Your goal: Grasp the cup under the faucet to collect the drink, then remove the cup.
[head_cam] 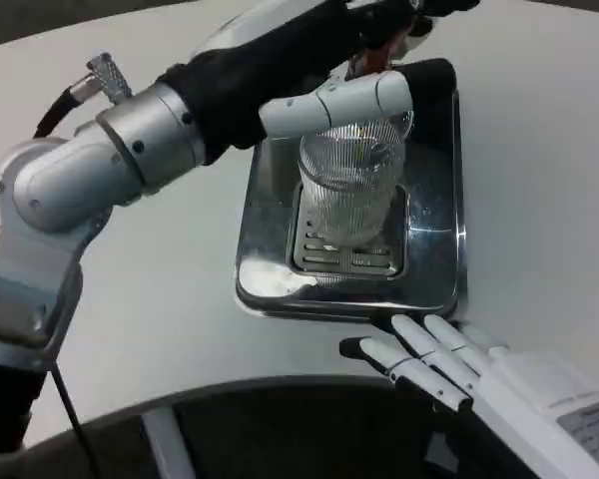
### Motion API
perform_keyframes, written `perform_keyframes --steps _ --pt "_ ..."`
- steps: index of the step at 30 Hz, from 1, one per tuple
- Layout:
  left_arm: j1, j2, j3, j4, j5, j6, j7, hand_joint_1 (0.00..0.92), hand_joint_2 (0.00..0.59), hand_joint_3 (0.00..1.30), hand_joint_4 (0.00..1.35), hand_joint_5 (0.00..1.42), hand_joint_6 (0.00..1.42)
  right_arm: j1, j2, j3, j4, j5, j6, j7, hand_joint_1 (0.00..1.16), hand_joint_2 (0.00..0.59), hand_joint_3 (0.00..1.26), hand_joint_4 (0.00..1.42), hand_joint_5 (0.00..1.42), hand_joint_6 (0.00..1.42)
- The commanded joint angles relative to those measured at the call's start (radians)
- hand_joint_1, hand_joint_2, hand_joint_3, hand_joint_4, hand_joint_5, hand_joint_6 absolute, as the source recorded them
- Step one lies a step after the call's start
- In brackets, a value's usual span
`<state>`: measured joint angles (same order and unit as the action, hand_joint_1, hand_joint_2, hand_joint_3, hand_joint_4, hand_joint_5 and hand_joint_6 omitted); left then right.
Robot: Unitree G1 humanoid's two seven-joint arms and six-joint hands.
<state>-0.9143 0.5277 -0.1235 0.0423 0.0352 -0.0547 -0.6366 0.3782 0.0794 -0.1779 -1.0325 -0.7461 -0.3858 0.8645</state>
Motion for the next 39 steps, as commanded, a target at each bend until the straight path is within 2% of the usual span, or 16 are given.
perform_keyframes --steps 1,15,19,24,30,32,34,39 --pt "0.022 0.017 -0.037 0.028 0.041 -0.003 -0.035 0.000 0.077 0.12 0.02 0.07 0.13 0.000 0.101 0.013 -0.015 -0.002 0.029 0.006 0.46 0.460 0.11 0.00 0.00 0.00" --pt "0.002 0.018 -0.051 0.061 0.071 -0.045 -0.029 0.000 0.076 0.12 0.01 0.06 0.13 -0.032 0.086 0.028 -0.015 -0.015 0.105 -0.001 0.46 0.460 0.11 0.00 0.00 0.00" --pt "0.001 0.019 -0.049 0.068 0.080 -0.053 -0.032 0.000 0.076 0.12 0.01 0.06 0.12 -0.035 0.097 0.036 -0.015 -0.009 0.137 -0.017 0.46 0.460 0.11 0.00 0.00 0.00" --pt "0.000 0.021 -0.047 0.075 0.089 -0.066 -0.031 0.000 0.076 0.12 0.01 0.06 0.12 -0.050 0.116 0.058 -0.015 -0.012 0.197 -0.044 0.46 0.460 0.11 0.00 0.00 0.00" --pt "0.000 0.022 -0.051 0.079 0.096 -0.073 -0.031 0.000 0.075 0.12 0.01 0.06 0.12 -0.087 0.120 0.066 -0.015 0.027 0.317 -0.100 0.48 0.446 0.11 0.00 0.02 0.03" --pt "0.002 0.022 -0.052 0.079 0.098 -0.075 -0.031 0.000 0.075 0.12 0.01 0.06 0.12 -0.098 0.116 0.070 -0.015 0.041 0.351 -0.123 0.49 0.421 0.12 0.01 0.04 0.06" --pt "0.003 0.021 -0.052 0.081 0.100 -0.077 -0.030 0.000 0.075 0.12 0.01 0.06 0.13 -0.112 0.113 0.077 -0.015 0.049 0.389 -0.148 0.53 0.362 0.10 0.02 0.08 0.10" --pt "0.005 0.022 -0.052 0.082 0.103 -0.081 -0.028 0.000 0.074 0.12 0.01 0.06 0.13 -0.138 0.105 0.109 -0.015 0.054 0.471 -0.203 0.55 0.334 0.08 0.03 0.12 0.14"
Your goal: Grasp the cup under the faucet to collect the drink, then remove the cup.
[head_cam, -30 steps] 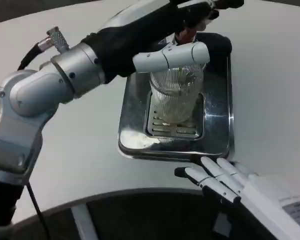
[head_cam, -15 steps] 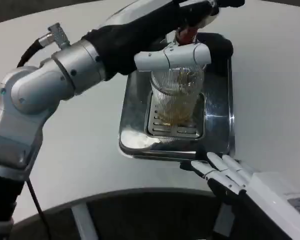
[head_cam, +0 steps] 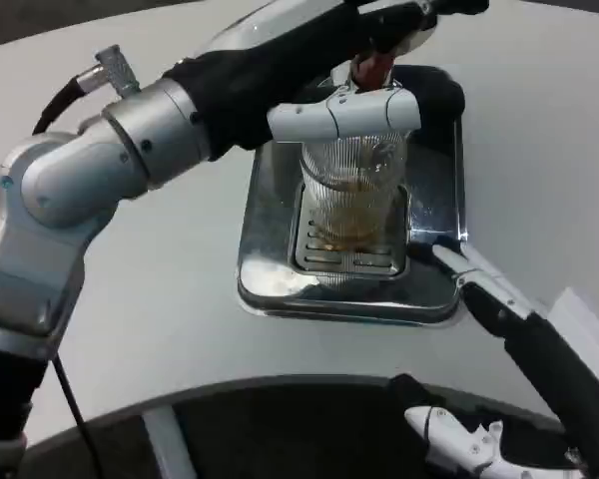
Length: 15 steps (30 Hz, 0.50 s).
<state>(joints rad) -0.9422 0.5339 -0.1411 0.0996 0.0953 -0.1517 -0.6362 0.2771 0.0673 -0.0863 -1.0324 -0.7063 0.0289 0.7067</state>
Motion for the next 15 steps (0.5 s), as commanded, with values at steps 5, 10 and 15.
perform_keyframes --steps 5,10,15 --pt "0.034 0.017 -0.032 0.024 0.042 0.015 -0.026 0.000 0.074 0.12 0.01 0.06 0.13 -0.048 0.113 0.106 -0.015 -0.032 0.133 -0.100 0.58 0.312 0.07 0.05 0.12 0.16" --pt "0.034 0.020 -0.031 0.023 0.041 0.015 -0.027 0.000 0.077 0.12 0.00 0.06 0.13 -0.056 0.097 0.199 -0.015 -0.102 0.201 -0.165 0.59 0.308 0.05 0.05 0.11 0.16" --pt "0.034 0.020 -0.031 0.023 0.041 0.013 -0.025 0.000 0.078 0.12 0.00 0.06 0.13 -0.074 0.074 0.289 0.008 -0.160 0.290 -0.253 0.61 0.292 0.00 0.01 0.06 0.11"
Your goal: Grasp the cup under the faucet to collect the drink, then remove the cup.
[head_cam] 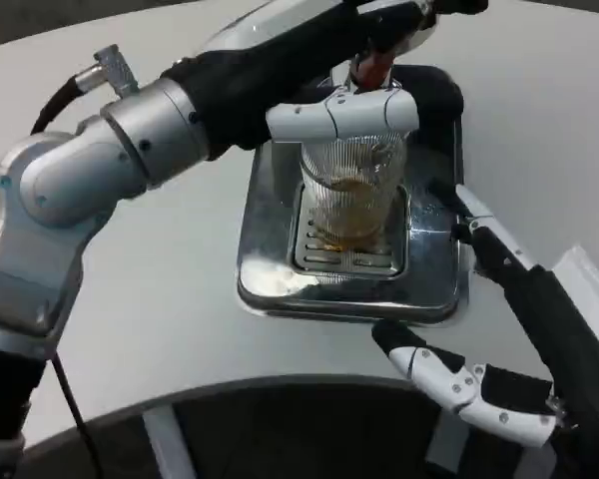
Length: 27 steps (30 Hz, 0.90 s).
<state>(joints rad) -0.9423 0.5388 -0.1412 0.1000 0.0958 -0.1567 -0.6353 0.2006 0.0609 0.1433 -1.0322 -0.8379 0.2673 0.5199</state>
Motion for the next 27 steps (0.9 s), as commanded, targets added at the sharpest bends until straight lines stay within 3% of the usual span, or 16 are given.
perform_keyframes --steps 1,8,14,18,27 --pt "0.033 0.015 -0.030 0.022 0.040 0.018 -0.026 0.000 0.078 0.12 0.00 0.06 0.13 -0.001 0.074 0.072 0.013 -0.034 0.063 -0.083 0.61 0.291 0.00 0.00 0.05 0.10" --pt "0.030 0.016 -0.029 0.023 0.038 0.016 -0.027 0.000 0.078 0.12 0.00 0.06 0.13 -0.036 0.061 0.117 0.126 0.012 0.076 -0.254 0.64 0.271 0.00 0.00 0.04 0.08" --pt "0.026 0.020 -0.025 0.024 0.036 0.014 -0.027 0.000 0.078 0.12 0.00 0.06 0.13 -0.075 0.035 0.119 0.209 0.106 0.060 -0.360 0.73 0.242 0.00 0.00 0.06 0.09" --pt "0.024 0.024 -0.021 0.024 0.034 0.012 -0.028 0.000 0.080 0.13 0.00 0.06 0.13 -0.085 0.026 0.114 0.271 0.155 0.016 -0.451 0.76 0.234 0.00 0.00 0.08 0.11" --pt "0.015 0.035 -0.017 0.039 0.030 0.002 -0.034 0.000 0.082 0.13 0.01 0.06 0.13 -0.147 0.024 0.105 0.402 0.212 -0.007 -0.582 0.80 0.232 0.00 0.00 0.10 0.14"
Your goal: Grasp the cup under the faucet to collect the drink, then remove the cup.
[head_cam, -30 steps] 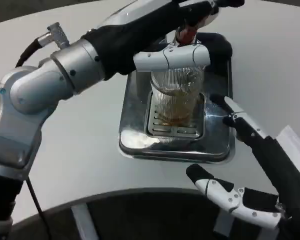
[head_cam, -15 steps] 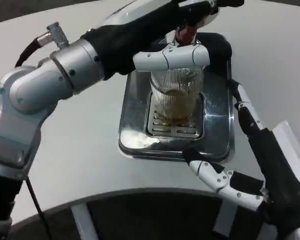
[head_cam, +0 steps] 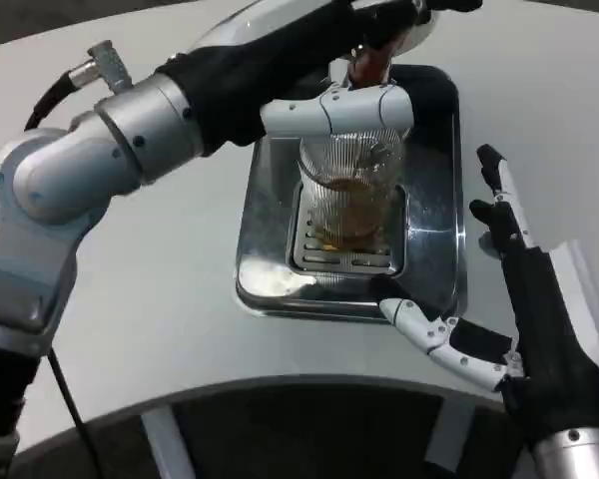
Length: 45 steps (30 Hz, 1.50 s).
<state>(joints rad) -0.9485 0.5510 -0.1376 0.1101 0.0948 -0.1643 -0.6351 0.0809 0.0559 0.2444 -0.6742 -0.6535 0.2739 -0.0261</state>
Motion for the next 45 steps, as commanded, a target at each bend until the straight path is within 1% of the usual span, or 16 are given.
perform_keyframes --steps 1,10,15,23,36,45 --pt "0.020 0.023 -0.021 0.031 0.031 0.008 -0.035 0.000 0.082 0.13 0.01 0.06 0.13 -0.036 0.028 0.004 0.055 0.032 -0.011 -0.041 0.80 0.232 0.00 0.00 0.11 0.14" --pt "0.006 0.020 -0.029 0.062 0.036 -0.017 -0.038 0.000 0.082 0.13 0.01 0.06 0.13 -0.098 0.026 0.007 0.125 0.067 -0.004 -0.067 0.80 0.229 0.00 0.02 0.12 0.14" --pt "-0.004 0.019 -0.035 0.083 0.042 -0.037 -0.039 0.000 0.082 0.13 0.01 0.06 0.13 -0.141 0.031 0.005 0.164 0.079 0.003 -0.080 0.80 0.230 0.00 0.02 0.12 0.14" --pt "-0.024 0.018 -0.050 0.126 0.067 -0.089 -0.039 0.000 0.082 0.13 0.01 0.06 0.13 -0.197 0.032 0.001 0.214 0.098 0.017 -0.099 0.78 0.234 0.00 0.02 0.12 0.16" --pt "-0.045 0.016 -0.069 0.188 0.086 -0.158 -0.042 0.000 0.084 0.14 0.02 0.06 0.13 -0.242 0.036 0.003 0.268 0.122 0.019 -0.131 0.77 0.236 0.01 0.05 0.15 0.16" --pt "-0.046 0.020 -0.076 0.197 0.086 -0.177 -0.045 0.000 0.086 0.14 0.02 0.06 0.13 -0.267 0.040 0.014 0.299 0.139 0.019 -0.150 0.76 0.242 0.02 0.05 0.15 0.16"
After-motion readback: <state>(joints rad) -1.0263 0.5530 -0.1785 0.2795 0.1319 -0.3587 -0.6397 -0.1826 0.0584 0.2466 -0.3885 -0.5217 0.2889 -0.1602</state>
